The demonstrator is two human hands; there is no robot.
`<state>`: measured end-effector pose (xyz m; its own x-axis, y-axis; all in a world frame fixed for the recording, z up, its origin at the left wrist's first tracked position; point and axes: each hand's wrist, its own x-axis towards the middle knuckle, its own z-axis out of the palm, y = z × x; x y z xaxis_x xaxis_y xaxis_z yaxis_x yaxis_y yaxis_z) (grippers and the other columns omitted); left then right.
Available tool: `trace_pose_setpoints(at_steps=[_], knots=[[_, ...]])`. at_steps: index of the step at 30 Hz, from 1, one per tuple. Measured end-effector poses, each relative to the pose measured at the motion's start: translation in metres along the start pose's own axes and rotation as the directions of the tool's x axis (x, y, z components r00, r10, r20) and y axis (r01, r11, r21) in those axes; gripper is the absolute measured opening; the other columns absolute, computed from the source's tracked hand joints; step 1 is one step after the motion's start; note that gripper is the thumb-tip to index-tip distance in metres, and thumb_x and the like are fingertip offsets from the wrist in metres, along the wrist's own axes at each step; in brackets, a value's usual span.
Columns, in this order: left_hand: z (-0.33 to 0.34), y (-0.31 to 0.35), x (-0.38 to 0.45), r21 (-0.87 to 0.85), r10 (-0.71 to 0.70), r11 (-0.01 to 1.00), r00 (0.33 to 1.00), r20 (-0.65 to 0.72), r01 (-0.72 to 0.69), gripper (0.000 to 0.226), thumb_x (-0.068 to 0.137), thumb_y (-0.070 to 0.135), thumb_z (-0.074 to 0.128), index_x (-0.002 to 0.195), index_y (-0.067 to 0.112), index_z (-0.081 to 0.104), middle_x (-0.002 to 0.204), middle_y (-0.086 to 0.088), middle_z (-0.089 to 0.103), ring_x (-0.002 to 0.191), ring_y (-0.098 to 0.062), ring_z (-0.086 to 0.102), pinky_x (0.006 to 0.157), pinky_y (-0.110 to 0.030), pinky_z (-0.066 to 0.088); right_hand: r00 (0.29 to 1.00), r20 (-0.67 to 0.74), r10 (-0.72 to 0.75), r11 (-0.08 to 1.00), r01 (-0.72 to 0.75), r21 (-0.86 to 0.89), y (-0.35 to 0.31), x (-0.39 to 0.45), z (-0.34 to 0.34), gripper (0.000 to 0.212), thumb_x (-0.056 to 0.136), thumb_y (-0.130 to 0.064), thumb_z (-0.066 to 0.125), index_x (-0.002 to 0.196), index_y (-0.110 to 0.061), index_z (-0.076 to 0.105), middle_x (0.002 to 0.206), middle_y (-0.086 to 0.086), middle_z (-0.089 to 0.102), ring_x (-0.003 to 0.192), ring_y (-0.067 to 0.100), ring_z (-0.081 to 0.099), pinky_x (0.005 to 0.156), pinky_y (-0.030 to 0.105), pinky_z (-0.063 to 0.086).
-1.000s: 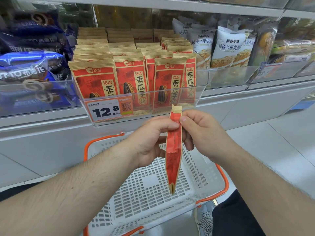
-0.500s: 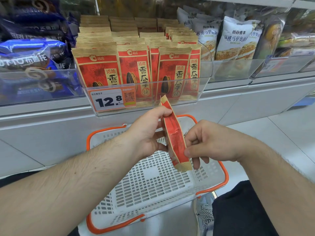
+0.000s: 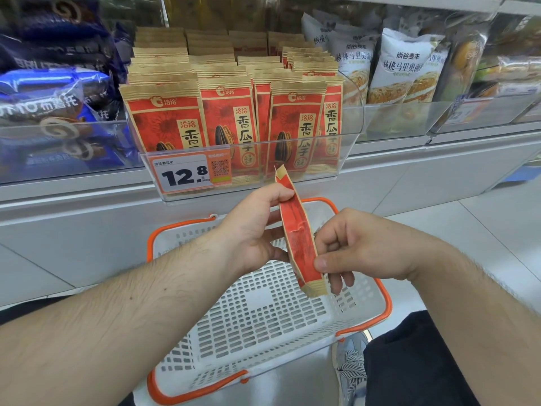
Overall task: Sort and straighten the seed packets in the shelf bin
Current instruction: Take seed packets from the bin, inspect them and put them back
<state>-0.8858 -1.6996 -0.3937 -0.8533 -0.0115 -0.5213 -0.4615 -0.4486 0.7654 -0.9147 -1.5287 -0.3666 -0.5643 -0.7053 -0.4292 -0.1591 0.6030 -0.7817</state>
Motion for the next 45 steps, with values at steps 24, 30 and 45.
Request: trace_pose_setpoints(at_steps=[24,30,45], knots=[[-0.011,0.009,-0.001,-0.008,0.179,0.984,0.979,0.097,-0.179,0.028,0.105,0.017,0.044,0.111,0.009,0.070,0.103,-0.013,0.077,0.090,-0.022,0.074,0.082,-0.038,0.059,0.796,-0.553,0.245,0.899,0.027,0.437,-0.011,0.025,0.013,0.024,0.101,-0.036,0.052,0.101,-0.021,0.070,0.086,-0.007,0.077,0.076,0.004,0.072,0.072,0.028,0.050],[-0.010,0.010,-0.003,0.001,0.171,0.985,0.975,0.144,-0.173,0.030,0.105,0.017,0.042,0.114,0.007,0.069,0.112,-0.018,0.073,0.105,-0.032,0.067,0.103,-0.051,0.047,0.736,-0.621,0.269,0.827,0.154,0.541,-0.017,0.020,0.008,0.029,0.103,-0.022,0.050,0.086,-0.009,0.069,0.072,0.004,0.073,0.062,0.012,0.065,0.065,0.033,0.048],[-0.014,0.012,-0.004,0.286,0.126,0.936,0.952,0.278,-0.207,0.020,0.102,0.020,0.054,0.114,0.016,0.069,0.094,-0.004,0.076,0.081,-0.014,0.069,0.065,-0.035,0.059,0.728,-0.619,0.293,0.785,0.186,0.591,-0.013,0.016,0.002,0.027,0.103,-0.025,0.050,0.089,-0.010,0.068,0.078,0.006,0.075,0.066,0.016,0.068,0.063,0.031,0.049]])
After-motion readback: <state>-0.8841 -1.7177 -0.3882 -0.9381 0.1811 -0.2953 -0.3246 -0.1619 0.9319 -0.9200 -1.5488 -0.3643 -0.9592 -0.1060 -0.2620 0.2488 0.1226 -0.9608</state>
